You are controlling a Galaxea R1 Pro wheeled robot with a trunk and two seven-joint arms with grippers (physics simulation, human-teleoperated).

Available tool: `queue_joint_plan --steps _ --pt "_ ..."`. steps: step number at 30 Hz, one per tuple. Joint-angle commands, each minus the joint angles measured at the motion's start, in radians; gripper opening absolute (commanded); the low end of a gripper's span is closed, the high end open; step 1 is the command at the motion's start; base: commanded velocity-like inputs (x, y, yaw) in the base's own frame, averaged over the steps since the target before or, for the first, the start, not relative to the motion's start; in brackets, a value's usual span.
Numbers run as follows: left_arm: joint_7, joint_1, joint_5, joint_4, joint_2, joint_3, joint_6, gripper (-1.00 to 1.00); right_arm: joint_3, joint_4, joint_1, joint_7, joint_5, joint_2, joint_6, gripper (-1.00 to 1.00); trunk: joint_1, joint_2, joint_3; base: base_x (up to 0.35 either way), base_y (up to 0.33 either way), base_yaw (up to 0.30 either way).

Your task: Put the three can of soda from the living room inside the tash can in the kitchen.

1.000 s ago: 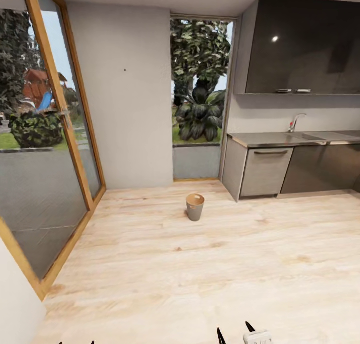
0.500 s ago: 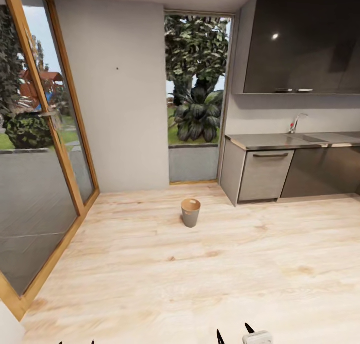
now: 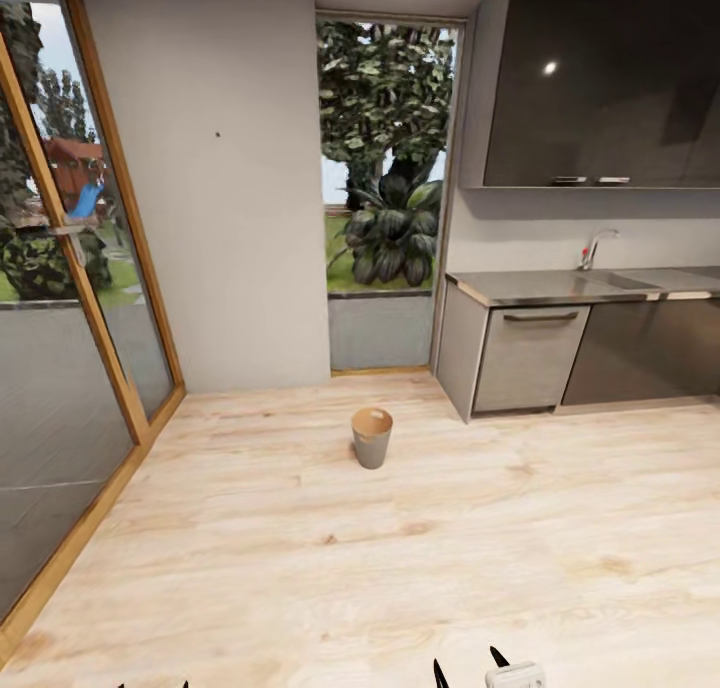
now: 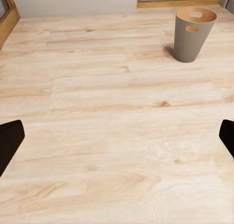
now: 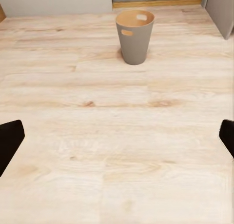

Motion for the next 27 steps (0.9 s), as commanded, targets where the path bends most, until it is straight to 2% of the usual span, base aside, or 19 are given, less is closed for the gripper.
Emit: queue_joint_plan --steps 1,7,13,27 --pt "0.000 0.000 0.000 0.000 0.000 0.000 0.000 1.00 0.000 0.000 0.000 0.000 0.000 0.000 0.000 1.00 0.000 0.000 0.000 0.273 -0.164 0.000" --pt "0.000 0.000 0.000 0.000 0.000 0.000 0.000 1.00 0.004 0.000 0.000 0.000 0.000 0.000 0.000 1.00 0.000 0.000 0.000 0.273 -0.164 0.000" --pt "0.000 0.000 0.000 0.000 0.000 0.000 0.000 1.00 0.027 0.000 0.000 0.000 0.000 0.000 0.000 1.00 0.000 0.000 0.000 0.273 -0.164 0.008" --pt "-0.001 0.000 0.000 -0.001 0.000 0.002 0.000 1.00 0.035 0.002 0.000 0.000 0.000 -0.001 0.000 1.00 0.000 0.000 0.000 0.273 -0.152 0.093"
